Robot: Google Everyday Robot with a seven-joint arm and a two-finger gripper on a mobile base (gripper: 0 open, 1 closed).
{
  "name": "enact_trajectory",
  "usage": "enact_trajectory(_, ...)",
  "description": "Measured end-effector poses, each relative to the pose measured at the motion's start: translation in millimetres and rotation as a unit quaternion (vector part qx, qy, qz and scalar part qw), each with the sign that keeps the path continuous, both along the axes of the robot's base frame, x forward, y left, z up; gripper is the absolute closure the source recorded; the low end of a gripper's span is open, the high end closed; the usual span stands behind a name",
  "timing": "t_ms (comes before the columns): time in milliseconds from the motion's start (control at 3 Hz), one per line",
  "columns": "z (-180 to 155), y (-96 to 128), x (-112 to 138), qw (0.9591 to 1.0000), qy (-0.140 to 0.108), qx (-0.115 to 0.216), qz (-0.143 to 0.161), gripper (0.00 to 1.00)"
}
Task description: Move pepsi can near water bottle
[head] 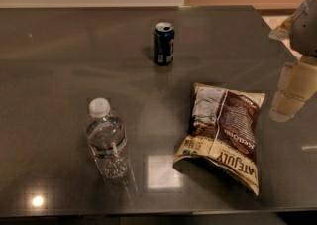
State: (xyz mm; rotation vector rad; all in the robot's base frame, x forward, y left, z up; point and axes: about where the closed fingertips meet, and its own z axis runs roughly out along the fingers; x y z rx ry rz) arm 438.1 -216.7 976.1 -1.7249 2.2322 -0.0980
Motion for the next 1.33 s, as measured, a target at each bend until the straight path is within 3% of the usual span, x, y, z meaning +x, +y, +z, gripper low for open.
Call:
enact_trajectory(667,1,2,11,0.9999,-0.003,0.015,0.0,0.0)
enact_trajectory(1333,7,20,62,0.9974,-0.023,0.066,0.016,0.0)
